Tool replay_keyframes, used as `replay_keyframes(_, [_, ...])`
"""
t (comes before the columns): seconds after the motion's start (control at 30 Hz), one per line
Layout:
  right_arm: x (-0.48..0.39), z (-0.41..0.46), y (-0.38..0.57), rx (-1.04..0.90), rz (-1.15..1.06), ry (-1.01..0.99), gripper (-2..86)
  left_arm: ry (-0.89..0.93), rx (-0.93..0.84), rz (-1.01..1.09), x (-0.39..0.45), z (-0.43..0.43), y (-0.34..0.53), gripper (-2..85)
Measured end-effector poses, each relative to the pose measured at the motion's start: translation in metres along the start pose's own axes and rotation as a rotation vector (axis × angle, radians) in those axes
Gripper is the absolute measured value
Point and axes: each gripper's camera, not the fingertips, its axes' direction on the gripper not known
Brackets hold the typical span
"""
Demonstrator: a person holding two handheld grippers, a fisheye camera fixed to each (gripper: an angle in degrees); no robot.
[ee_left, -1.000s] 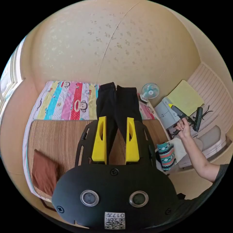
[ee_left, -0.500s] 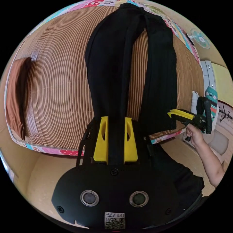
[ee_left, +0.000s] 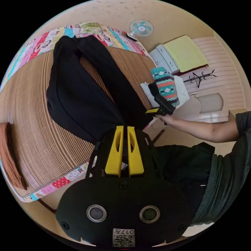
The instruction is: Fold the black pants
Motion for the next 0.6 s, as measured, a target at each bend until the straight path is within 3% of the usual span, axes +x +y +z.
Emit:
replay_keyframes(0.07, [0.031,-0.021,0.004,0.04,0.087,-0.093,2.0,0.107,-0.215,-0.069,-0.011,0.08,0.003,3.1])
replay_keyframes(0.1, [0.047,-0.037,0.006,0.074,0.113,-0.158,2.3,0.134,-0.228,-0.088,-0.014,0.091,0.007,3.2])
replay_keyframes(0.2, [0.066,-0.075,0.01,0.159,0.07,-0.354,3.8,0.217,-0.096,-0.2,-0.038,0.087,0.034,4.0])
replay_keyframes(0.3, [0.059,-0.095,0.004,0.166,-0.089,-0.541,6.2,0.087,0.062,-0.425,-0.084,0.049,0.067,8.8])
replay_keyframes(0.37, [0.052,-0.103,0.0,0.153,-0.166,-0.581,7.2,-0.032,0.145,-0.591,-0.129,0.026,0.092,11.8])
replay_keyframes(0.43, [0.045,-0.111,-0.005,0.144,-0.234,-0.598,7.9,-0.037,0.161,-0.652,-0.16,0.023,0.1,12.4])
replay_keyframes(0.6, [0.032,-0.108,-0.02,-0.017,-0.35,-0.558,6.9,-0.023,0.011,-0.605,-0.204,0.06,0.085,10.9])
